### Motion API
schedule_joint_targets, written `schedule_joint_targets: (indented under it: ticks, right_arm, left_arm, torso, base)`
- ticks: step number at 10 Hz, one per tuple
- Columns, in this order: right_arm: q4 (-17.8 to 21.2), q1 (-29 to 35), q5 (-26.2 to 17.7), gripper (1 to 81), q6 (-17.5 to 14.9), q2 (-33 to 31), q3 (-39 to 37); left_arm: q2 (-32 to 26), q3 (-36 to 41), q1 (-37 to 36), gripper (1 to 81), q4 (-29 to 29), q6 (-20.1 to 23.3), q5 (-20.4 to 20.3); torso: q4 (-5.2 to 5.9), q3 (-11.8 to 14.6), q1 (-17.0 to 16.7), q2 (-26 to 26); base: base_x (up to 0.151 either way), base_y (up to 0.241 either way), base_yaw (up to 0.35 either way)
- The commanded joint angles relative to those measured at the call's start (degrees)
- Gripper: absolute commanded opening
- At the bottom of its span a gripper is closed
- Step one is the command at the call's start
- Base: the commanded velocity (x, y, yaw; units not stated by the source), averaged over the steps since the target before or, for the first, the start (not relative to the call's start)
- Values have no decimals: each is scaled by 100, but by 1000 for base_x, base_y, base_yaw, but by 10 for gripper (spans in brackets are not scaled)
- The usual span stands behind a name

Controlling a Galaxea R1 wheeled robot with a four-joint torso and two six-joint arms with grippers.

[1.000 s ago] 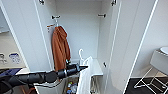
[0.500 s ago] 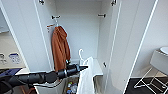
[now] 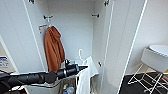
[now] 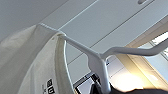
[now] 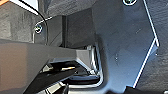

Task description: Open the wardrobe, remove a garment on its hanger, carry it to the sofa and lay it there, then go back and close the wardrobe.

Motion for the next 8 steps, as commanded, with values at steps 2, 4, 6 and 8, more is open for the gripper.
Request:
schedule_joint_targets:
  ticks: [2,4,6,8]
  right_arm:
    - [-95,85,-280,811,-112,-193,353]
    - [-95,32,-271,811,-121,-623,1012]
    - [-42,-11,-271,811,-104,-923,1304]
    - [28,-73,-271,811,-77,-1020,1340]
  left_arm:
    - [-88,241,-852,10,215,56,-176]
    - [-176,285,-852,10,241,48,-167]
    - [-290,320,-852,10,259,48,-158]
    - [-370,408,-852,10,294,48,-150]
  torso:
    - [0,0,0,0]
    - [0,0,0,0]
    - [0,0,0,0]
    - [0,0,0,0]
  base:
    - [0,0,-180]
    - [0,0,-187]
    - [0,0,-191]
    - [0,0,-194]
